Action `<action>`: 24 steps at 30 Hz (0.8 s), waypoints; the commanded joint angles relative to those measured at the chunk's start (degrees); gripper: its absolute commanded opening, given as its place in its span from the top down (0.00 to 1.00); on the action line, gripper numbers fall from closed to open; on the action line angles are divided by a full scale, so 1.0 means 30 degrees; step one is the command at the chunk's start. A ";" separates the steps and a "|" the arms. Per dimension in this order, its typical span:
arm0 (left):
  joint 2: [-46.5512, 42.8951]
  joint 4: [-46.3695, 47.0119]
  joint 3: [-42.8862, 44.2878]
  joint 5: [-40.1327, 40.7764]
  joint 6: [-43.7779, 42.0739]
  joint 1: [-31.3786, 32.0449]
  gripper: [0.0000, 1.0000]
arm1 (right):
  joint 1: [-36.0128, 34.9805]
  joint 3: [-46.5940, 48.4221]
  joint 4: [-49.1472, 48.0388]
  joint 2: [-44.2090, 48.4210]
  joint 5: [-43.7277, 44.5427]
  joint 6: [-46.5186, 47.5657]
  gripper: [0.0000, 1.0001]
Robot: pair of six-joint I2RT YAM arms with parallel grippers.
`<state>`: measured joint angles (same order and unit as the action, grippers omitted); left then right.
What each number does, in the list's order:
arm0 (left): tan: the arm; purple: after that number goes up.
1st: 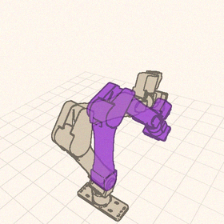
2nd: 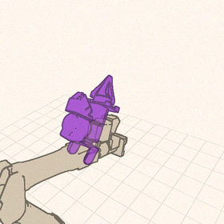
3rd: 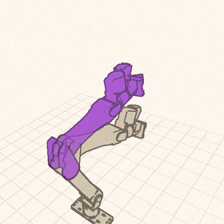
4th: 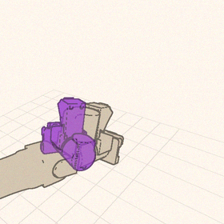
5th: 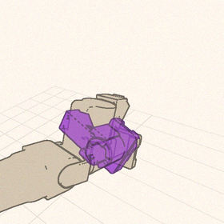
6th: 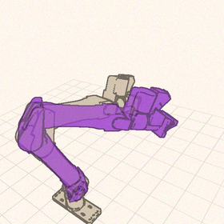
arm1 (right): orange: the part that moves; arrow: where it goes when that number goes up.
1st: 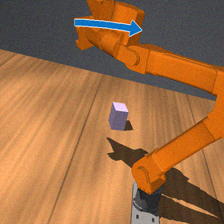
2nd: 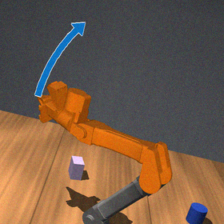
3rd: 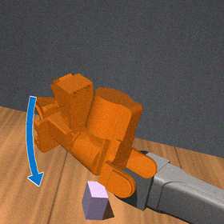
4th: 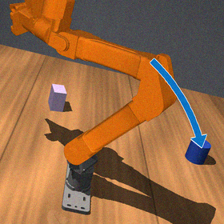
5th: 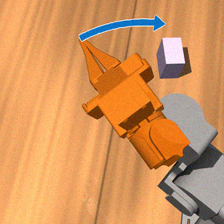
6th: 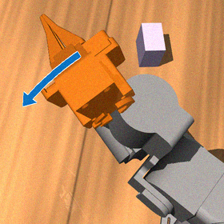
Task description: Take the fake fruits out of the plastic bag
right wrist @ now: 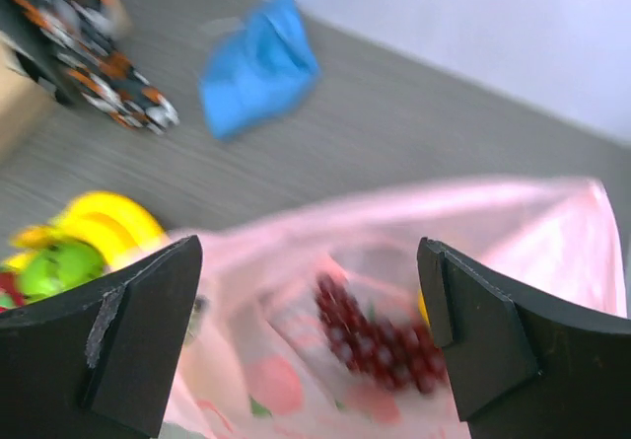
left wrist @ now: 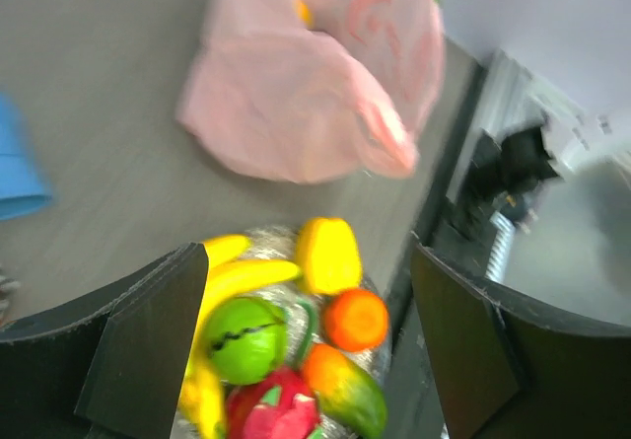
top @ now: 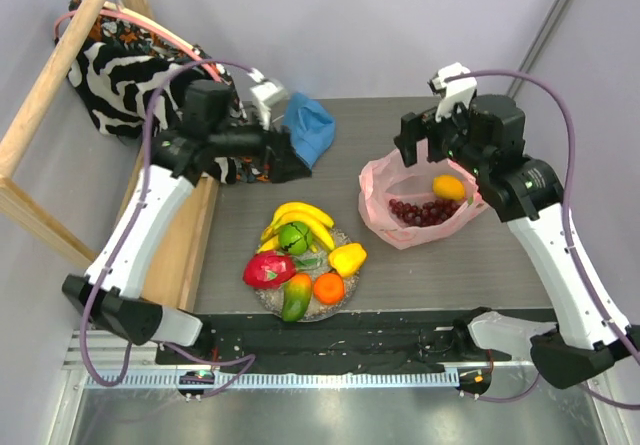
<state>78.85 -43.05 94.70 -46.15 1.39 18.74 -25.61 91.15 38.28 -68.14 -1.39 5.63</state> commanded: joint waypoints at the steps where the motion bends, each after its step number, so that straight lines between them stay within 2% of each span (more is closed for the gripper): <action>1: 0.1605 -0.0337 -0.0302 0.0095 -0.1025 0.3353 0.12 | 0.1559 -0.3279 0.0541 0.1175 0.1955 -0.0237 0.01; 6: 0.3069 0.1808 -0.0102 -0.1080 0.1934 0.4532 0.12 | 0.2850 -0.6972 0.0599 0.2993 0.3214 0.0203 0.07; 10: 0.4710 0.2219 0.1332 -0.1024 0.2202 0.6081 0.12 | 0.2881 -0.8585 0.0834 0.3201 0.3481 0.0497 0.08; 15: 0.7404 0.1958 0.3292 0.1693 0.2379 0.7754 0.12 | 0.2939 -0.9408 0.0453 0.2062 0.4416 0.1256 0.08; 17: 0.8514 0.1956 0.3765 0.2547 0.2960 0.8078 0.15 | 0.2968 -0.9379 0.0277 0.0805 0.4505 0.2106 0.08; 18: 0.8812 0.2102 0.4086 0.3770 0.3255 0.8108 0.20 | 0.3056 -0.9437 0.0131 0.0277 0.4535 0.2253 0.08; 20: 0.9368 0.2045 0.4556 0.4745 0.3260 0.8108 0.53 | 0.3405 -0.9612 -0.1154 -0.1764 0.4156 0.2371 0.08; 21: 0.9835 0.1841 0.4819 0.5619 0.2997 0.7992 0.73 | 0.3466 -0.9584 -0.1768 -0.2504 0.3864 0.2459 0.08; 22: 1.0101 0.1665 0.5692 0.6295 0.2675 0.7962 1.00 | 0.3554 -0.9526 -0.3167 -0.3469 0.3890 0.2547 0.09; 24: 1.0686 0.1605 0.6895 0.7206 0.2117 0.7699 1.00 | 0.4165 -0.8389 -0.4667 -0.6163 0.4181 0.2782 0.09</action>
<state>109.27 -39.22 107.96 -33.61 9.63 43.64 -15.55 63.00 35.81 -75.85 10.13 11.68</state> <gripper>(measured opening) 0.047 0.912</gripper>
